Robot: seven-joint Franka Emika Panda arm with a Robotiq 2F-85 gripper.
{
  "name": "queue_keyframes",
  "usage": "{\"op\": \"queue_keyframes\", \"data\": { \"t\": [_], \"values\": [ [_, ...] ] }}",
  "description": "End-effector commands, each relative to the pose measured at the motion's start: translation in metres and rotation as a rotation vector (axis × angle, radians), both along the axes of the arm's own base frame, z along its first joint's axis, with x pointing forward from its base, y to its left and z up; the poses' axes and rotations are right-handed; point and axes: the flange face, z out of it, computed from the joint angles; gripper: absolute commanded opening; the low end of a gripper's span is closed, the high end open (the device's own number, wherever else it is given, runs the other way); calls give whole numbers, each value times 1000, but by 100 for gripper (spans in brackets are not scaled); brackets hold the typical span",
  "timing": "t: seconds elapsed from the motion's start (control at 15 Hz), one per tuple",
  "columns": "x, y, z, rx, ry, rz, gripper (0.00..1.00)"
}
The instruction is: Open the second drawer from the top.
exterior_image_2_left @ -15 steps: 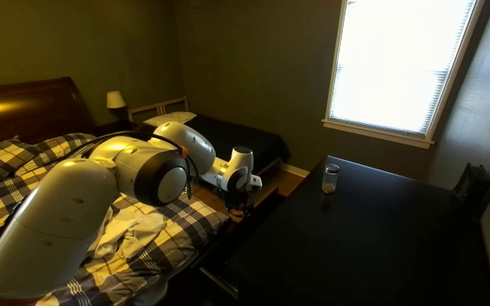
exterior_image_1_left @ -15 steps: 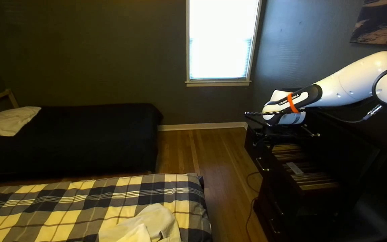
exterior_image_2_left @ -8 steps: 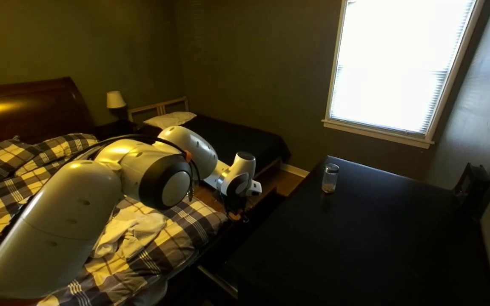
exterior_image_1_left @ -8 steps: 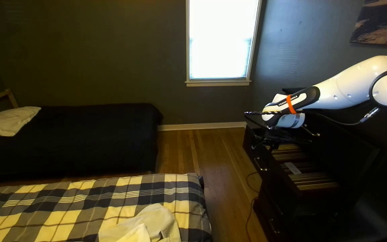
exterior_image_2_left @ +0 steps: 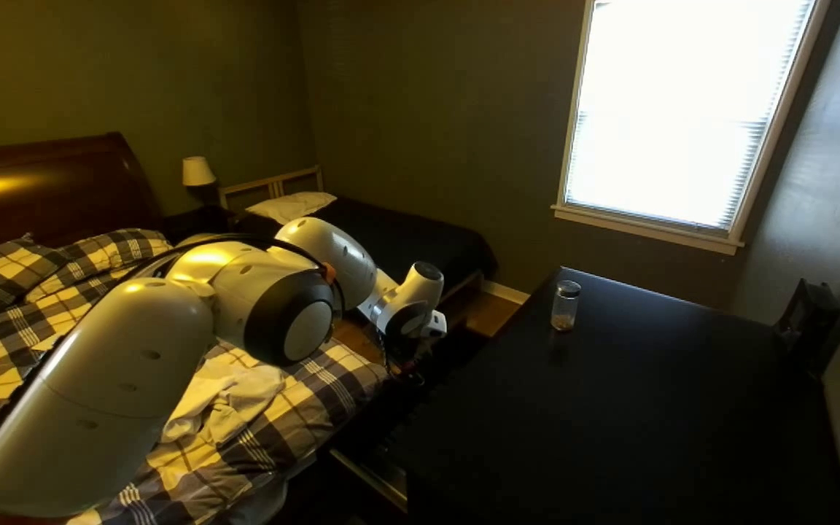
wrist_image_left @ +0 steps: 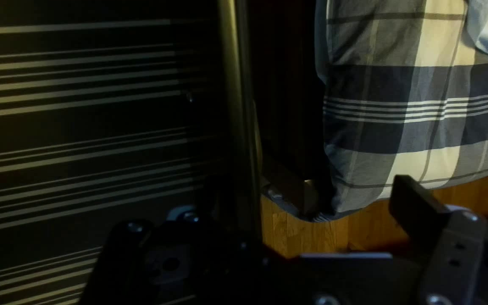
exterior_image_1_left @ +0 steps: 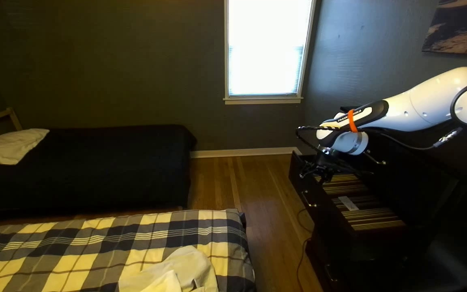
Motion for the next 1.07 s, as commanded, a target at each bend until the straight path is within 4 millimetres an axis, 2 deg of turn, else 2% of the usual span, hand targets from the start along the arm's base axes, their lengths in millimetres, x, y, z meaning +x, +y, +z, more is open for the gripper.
{"op": "queue_keyframes", "data": {
  "t": [0.0, 0.2, 0.47, 0.67, 0.87, 1.0],
  "values": [
    [-6, 19, -2, 67, 22, 29, 100],
    [-1, 9, 8, -88, -23, 56, 100],
    [9, 3, 54, -313, -79, 118, 100],
    [10, 4, 94, -407, -62, 149, 100],
    [8, 6, 150, -390, -45, 162, 100],
    [8, -1, 190, -373, -42, 139, 100]
  ]
}}
